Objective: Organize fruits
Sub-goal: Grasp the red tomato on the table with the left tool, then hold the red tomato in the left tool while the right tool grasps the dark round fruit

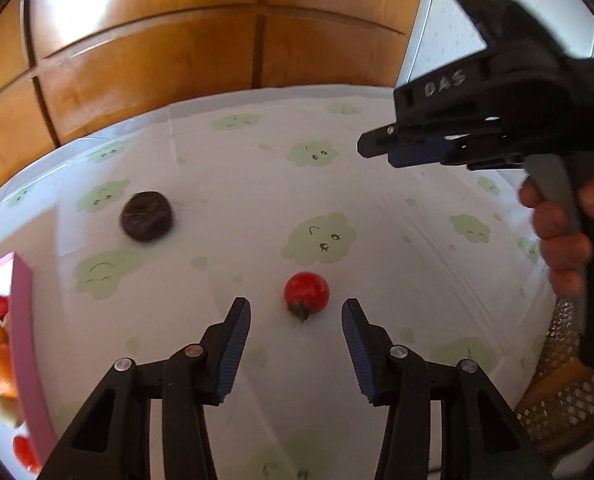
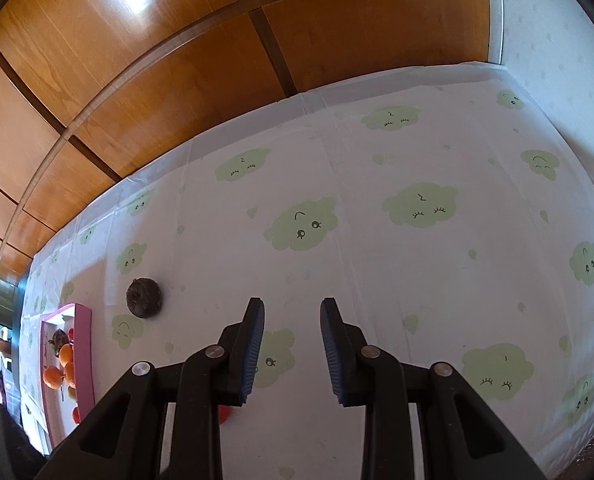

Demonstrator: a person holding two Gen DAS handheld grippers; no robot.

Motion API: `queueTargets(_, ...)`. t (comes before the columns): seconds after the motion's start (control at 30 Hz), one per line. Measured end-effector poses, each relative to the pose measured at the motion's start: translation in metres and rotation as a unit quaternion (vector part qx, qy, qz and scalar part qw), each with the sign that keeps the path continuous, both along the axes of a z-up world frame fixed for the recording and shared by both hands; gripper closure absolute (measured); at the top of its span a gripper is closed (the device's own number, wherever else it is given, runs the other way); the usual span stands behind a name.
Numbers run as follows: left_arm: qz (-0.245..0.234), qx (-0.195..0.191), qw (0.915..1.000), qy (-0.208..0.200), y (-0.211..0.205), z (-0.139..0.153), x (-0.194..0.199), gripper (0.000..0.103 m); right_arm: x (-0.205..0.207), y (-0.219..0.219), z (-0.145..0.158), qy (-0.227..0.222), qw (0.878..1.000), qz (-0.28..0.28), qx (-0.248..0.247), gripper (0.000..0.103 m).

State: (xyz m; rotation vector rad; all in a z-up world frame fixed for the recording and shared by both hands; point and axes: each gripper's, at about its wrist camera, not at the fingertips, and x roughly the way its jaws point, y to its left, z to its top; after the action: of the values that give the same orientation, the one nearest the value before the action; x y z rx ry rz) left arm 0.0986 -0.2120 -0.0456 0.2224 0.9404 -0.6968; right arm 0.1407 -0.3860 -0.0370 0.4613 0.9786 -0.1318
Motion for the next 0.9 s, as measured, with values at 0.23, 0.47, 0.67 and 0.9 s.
queueTargets(0.23,0.008,0.018,0.9996,0.019,-0.021,-0.022,0.015,0.075,0.001,0.002,0.001,-0.004,1.000,0.005,0.005,0.074)
queueTargets(0.47,0.054,0.021,0.9983,-0.003,0.008,-0.019,0.004,0.076,0.001,0.002,0.000,-0.001,1.000,0.009,0.002,0.074)
queueTargets(0.67,0.137,0.039,0.9893,-0.032,0.068,-0.023,-0.015,0.076,0.003,0.005,-0.005,0.009,1.000,0.016,-0.004,0.074)
queueTargets(0.9,0.128,0.027,0.9895,-0.062,0.077,-0.029,-0.023,0.075,0.008,0.025,-0.017,0.028,0.997,0.068,-0.004,0.074)
